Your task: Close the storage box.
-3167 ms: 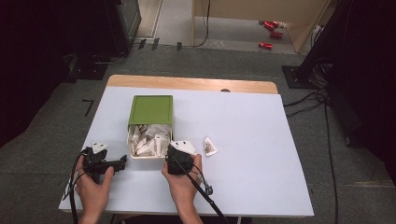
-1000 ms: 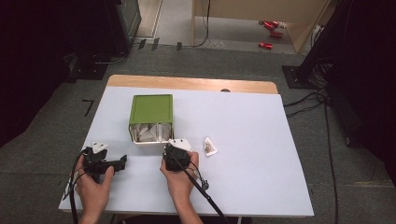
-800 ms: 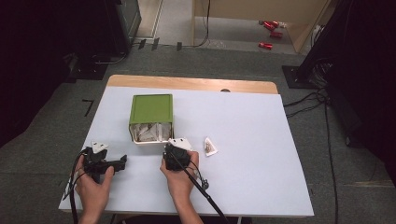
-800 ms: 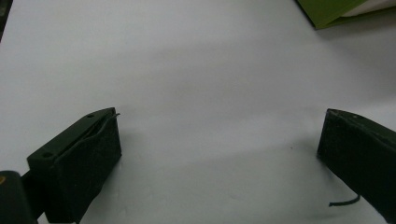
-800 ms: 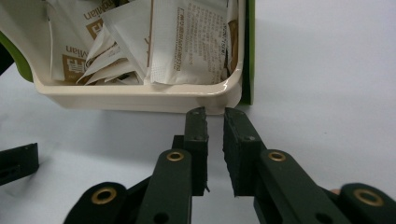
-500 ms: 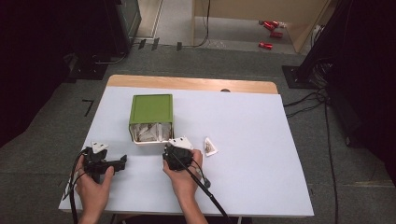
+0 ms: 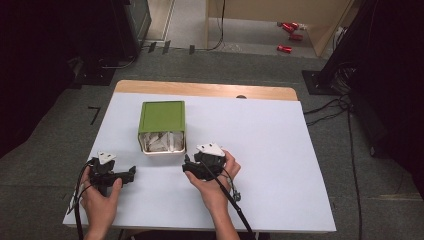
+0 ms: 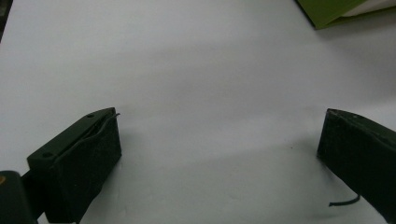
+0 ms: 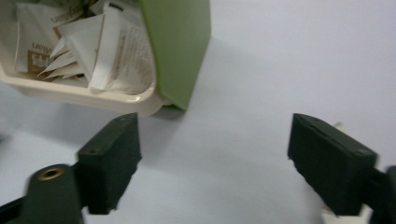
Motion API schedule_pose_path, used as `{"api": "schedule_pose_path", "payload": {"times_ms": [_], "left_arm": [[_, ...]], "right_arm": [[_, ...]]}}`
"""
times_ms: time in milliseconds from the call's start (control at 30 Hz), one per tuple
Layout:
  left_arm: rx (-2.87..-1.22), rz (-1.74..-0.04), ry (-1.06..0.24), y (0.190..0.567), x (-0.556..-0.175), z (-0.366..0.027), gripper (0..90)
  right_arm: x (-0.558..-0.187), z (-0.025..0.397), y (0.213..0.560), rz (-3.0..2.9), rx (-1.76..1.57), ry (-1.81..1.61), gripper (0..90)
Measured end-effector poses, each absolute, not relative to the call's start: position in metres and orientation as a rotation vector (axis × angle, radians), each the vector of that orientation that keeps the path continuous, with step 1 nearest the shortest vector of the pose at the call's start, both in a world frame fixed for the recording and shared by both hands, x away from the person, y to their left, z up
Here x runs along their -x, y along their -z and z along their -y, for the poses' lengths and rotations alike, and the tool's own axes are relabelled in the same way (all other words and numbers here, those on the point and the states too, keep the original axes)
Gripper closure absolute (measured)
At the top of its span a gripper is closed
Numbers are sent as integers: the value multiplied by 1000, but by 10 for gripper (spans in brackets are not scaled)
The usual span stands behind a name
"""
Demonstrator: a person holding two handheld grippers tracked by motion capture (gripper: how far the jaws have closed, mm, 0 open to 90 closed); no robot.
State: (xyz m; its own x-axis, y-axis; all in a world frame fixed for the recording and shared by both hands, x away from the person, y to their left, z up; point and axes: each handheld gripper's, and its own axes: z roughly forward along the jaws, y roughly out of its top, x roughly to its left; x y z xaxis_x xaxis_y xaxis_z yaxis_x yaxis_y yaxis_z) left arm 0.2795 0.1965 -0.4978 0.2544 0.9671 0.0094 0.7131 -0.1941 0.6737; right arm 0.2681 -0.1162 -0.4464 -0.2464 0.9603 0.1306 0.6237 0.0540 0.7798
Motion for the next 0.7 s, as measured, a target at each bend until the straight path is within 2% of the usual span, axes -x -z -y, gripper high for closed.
{"api": "schedule_pose_path", "payload": {"times_ms": [167,233,700], "left_arm": [[-1979,-1520,-600,498,-279,-196,0],[-1979,-1520,-600,498,-279,-196,0],[-1979,-1520,-600,498,-280,-196,0]], "right_arm": [[-267,142,441,-1869,-1604,-1106,47],[-266,147,440,-1879,-1587,-1096,31],[-256,207,442,-1808,-1636,-1037,29]]}}
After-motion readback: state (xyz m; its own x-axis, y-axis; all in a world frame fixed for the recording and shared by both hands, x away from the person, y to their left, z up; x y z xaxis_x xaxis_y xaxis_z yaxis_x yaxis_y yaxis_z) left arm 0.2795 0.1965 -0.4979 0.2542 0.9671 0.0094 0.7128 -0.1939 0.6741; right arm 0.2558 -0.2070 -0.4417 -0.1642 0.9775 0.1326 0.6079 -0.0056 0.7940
